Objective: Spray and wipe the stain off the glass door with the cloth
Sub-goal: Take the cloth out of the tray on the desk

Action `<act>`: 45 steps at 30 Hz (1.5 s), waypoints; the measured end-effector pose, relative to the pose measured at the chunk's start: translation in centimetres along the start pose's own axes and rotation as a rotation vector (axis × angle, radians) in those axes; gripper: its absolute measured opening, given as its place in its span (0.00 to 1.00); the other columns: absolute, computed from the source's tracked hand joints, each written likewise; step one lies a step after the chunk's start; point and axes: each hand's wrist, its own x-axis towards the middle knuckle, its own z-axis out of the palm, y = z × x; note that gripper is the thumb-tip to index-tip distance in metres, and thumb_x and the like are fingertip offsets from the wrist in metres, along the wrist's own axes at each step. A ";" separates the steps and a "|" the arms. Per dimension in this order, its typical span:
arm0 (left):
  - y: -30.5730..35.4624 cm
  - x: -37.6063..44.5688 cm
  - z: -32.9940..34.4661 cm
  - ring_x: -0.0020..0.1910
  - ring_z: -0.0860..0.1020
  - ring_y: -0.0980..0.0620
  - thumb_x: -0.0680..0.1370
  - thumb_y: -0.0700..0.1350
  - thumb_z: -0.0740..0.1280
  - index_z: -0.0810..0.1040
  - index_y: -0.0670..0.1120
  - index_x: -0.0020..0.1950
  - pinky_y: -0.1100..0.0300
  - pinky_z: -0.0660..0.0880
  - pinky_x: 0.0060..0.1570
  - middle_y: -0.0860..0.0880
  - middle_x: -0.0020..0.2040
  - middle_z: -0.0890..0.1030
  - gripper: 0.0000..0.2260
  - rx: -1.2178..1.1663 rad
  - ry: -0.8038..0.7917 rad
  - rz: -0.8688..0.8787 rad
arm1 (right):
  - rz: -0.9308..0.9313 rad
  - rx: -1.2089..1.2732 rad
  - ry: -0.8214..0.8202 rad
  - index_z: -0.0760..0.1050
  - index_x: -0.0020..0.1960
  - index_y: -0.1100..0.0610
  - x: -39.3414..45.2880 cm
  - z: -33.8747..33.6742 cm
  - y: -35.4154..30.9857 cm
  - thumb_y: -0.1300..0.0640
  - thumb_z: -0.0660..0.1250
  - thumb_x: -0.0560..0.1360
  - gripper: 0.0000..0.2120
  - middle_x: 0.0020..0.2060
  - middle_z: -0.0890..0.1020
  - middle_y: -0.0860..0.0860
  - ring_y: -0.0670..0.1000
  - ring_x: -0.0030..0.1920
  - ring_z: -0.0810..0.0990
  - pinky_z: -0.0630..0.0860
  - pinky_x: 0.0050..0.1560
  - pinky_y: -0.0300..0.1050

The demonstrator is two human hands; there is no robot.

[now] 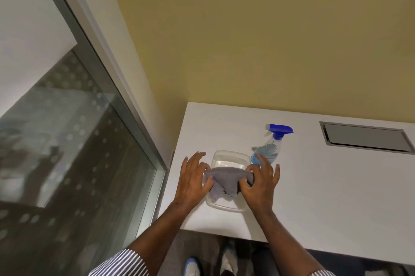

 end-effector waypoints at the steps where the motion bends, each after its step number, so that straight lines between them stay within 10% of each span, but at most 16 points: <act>1: 0.2 -0.1 -0.7 0.78 0.69 0.46 0.80 0.53 0.63 0.79 0.46 0.53 0.36 0.59 0.79 0.46 0.75 0.74 0.12 -0.012 0.019 0.025 | -0.016 0.019 0.013 0.77 0.48 0.54 0.2 -0.5 -0.6 0.48 0.63 0.72 0.11 0.69 0.78 0.55 0.59 0.74 0.73 0.43 0.82 0.54; 17: 5.6 -2.3 -15.4 0.79 0.67 0.48 0.77 0.46 0.66 0.78 0.45 0.54 0.41 0.58 0.80 0.48 0.69 0.77 0.08 -0.068 0.342 0.177 | -0.346 0.304 0.222 0.73 0.46 0.53 1.7 -9.6 -14.8 0.59 0.64 0.66 0.09 0.65 0.79 0.49 0.51 0.76 0.70 0.43 0.82 0.58; 22: 9.1 -4.1 -19.8 0.79 0.64 0.55 0.76 0.49 0.63 0.78 0.46 0.54 0.60 0.47 0.80 0.52 0.69 0.77 0.11 -0.095 0.464 0.104 | -0.441 0.461 0.186 0.73 0.48 0.53 1.9 -12.4 -18.7 0.56 0.61 0.67 0.10 0.55 0.82 0.47 0.54 0.70 0.76 0.44 0.82 0.64; 27: 11.2 -7.3 -22.6 0.80 0.63 0.54 0.77 0.50 0.62 0.77 0.48 0.54 0.42 0.51 0.82 0.53 0.68 0.78 0.10 -0.070 0.540 0.057 | -0.530 0.591 0.162 0.75 0.48 0.56 1.0 -14.5 -21.8 0.57 0.61 0.67 0.11 0.50 0.82 0.45 0.51 0.67 0.78 0.45 0.83 0.64; 45: 12.5 -28.8 -30.7 0.79 0.66 0.53 0.76 0.50 0.66 0.78 0.50 0.55 0.36 0.61 0.78 0.54 0.66 0.80 0.09 0.209 0.997 -0.307 | -0.840 1.001 -0.255 0.76 0.46 0.54 -10.5 -12.1 -34.9 0.56 0.63 0.67 0.09 0.46 0.82 0.49 0.49 0.56 0.80 0.57 0.76 0.73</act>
